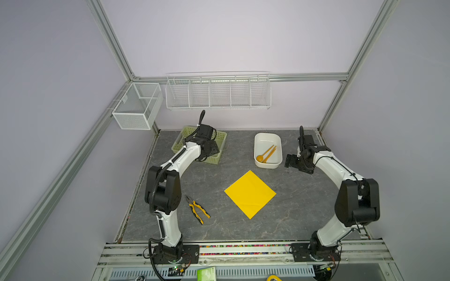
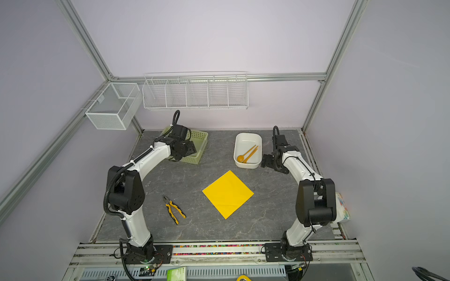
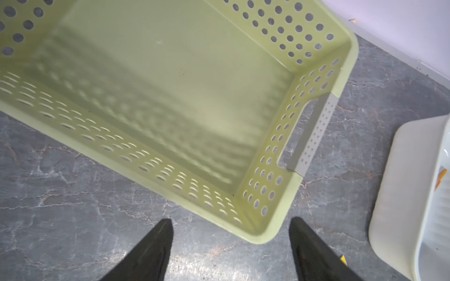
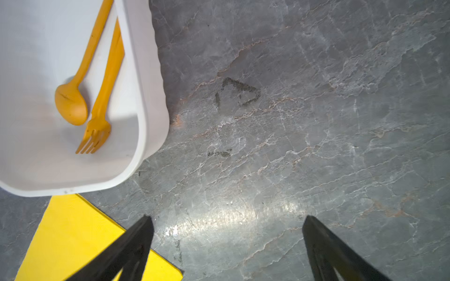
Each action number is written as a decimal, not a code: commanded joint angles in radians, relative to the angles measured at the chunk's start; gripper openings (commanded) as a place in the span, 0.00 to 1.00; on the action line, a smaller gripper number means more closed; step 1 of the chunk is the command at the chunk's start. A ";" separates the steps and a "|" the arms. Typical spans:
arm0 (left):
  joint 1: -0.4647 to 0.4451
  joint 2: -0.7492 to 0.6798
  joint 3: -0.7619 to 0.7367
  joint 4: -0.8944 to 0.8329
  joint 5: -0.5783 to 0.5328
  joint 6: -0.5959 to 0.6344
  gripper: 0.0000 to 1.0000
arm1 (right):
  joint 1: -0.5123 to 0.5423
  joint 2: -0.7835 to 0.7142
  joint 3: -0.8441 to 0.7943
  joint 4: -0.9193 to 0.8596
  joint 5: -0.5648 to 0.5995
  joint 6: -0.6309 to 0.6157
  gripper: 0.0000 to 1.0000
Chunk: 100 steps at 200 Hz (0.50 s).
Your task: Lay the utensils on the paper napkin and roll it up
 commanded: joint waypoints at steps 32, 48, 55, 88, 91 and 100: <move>-0.002 -0.023 -0.035 -0.063 -0.120 -0.159 0.83 | -0.006 -0.055 0.003 -0.034 -0.017 -0.008 0.98; -0.001 -0.027 -0.042 -0.076 -0.147 -0.190 0.85 | -0.006 -0.057 -0.003 -0.034 -0.021 -0.009 0.98; 0.000 -0.022 -0.039 -0.083 -0.150 -0.196 0.85 | -0.006 -0.057 -0.005 -0.034 -0.023 -0.009 0.99; 0.011 0.031 0.010 -0.102 -0.110 -0.183 0.81 | -0.006 -0.066 -0.012 -0.034 -0.027 -0.008 0.99; 0.011 0.035 0.013 -0.100 -0.107 -0.181 0.81 | -0.006 -0.068 -0.012 -0.034 -0.027 -0.009 0.99; 0.011 0.045 0.017 -0.099 -0.106 -0.179 0.79 | -0.006 -0.071 -0.010 -0.036 -0.023 -0.011 0.98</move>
